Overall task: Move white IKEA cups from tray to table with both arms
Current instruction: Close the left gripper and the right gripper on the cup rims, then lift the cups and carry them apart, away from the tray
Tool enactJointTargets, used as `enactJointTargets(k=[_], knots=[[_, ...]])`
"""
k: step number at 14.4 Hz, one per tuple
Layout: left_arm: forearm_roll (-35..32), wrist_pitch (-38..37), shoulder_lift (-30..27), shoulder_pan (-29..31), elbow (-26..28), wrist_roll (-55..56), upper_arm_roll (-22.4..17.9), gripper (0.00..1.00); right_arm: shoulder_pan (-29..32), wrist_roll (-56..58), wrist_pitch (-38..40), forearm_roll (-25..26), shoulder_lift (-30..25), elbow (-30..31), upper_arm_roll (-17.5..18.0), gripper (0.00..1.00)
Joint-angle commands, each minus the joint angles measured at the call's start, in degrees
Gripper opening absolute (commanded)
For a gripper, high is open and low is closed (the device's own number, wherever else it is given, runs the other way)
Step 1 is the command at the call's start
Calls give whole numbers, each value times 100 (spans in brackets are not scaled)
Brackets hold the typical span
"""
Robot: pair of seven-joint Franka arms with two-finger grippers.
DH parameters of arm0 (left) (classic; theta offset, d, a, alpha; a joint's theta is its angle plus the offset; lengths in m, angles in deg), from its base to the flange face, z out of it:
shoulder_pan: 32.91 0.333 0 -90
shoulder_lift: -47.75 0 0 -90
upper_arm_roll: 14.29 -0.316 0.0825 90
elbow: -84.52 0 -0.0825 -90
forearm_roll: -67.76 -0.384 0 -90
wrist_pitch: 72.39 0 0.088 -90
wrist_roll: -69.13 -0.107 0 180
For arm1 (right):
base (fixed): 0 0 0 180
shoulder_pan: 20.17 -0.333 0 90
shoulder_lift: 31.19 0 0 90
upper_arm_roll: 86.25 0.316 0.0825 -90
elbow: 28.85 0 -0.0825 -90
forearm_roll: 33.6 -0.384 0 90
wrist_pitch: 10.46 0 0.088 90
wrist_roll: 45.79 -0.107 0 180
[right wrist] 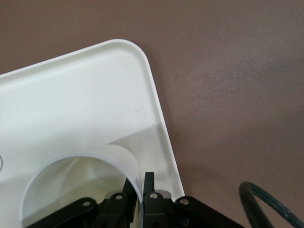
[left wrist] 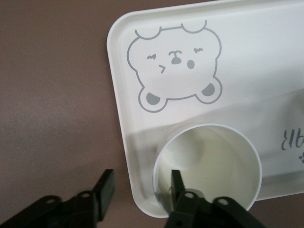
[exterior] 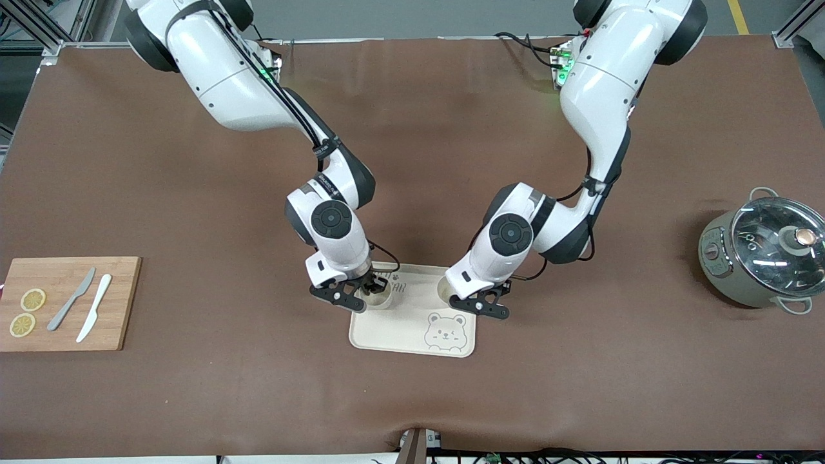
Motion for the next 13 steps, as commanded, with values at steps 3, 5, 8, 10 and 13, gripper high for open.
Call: enactJointTargets(k=[3, 5, 8, 10, 13], knots=[[-92, 38, 96, -9, -142, 51, -15, 0, -71, -138, 27, 139, 95, -180, -43, 0], [-101, 38, 61, -35, -133, 120, -15, 0, -45, -111, 79, 104, 42, -189, -34, 0], [-145, -110, -176, -45, -98, 305, -24, 0, -1, -76, 114, 78, -63, -189, -25, 0], [-154, -767, -413, -27, -98, 323, -42, 0, 95, 29, 411, 78, -264, -145, 1, 0], [-460, -1261, -651, 87, -72, 314, -24, 0, 332, 503, 843, 69, -572, 21, 36, 0]])
